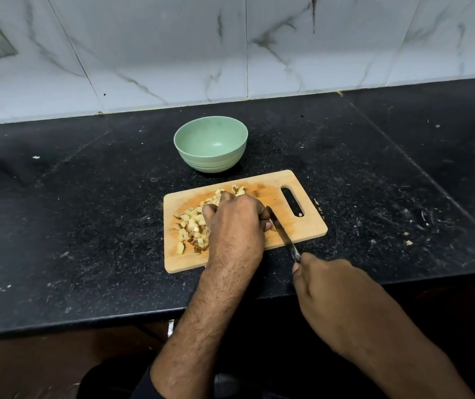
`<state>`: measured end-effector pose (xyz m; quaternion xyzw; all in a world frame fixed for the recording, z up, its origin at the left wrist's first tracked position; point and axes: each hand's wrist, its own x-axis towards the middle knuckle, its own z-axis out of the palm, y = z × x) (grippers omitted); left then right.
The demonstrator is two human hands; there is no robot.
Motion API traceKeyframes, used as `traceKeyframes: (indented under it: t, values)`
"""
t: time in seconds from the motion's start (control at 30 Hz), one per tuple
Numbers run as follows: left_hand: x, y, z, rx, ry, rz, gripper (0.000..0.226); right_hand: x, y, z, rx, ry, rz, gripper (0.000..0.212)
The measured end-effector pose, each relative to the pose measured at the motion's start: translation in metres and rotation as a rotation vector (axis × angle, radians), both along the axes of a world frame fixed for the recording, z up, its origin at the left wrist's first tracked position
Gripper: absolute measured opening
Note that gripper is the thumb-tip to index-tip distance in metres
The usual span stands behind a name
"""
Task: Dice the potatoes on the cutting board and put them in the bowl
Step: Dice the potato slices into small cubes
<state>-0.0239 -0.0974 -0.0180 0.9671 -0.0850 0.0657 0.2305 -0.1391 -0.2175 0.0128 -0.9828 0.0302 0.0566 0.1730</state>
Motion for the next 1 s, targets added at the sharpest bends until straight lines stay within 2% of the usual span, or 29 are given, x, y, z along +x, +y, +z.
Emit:
traceKeyframes:
  t: [0.5, 0.73, 1.0]
  values:
    - [0.002, -0.001, -0.001, -0.001, -0.027, 0.033, 0.002, 0.026, 0.005, -0.006, -0.06, 0.057, 0.002, 0.03]
    - [0.0, 0.0, -0.003, -0.025, -0.043, 0.052, 0.009, -0.006, -0.008, -0.003, -0.033, 0.065, 0.014, 0.027]
    - [-0.004, 0.0, -0.007, -0.058, -0.045, 0.076, 0.012, -0.027, -0.025, 0.0, 0.003, 0.128, -0.022, 0.033]
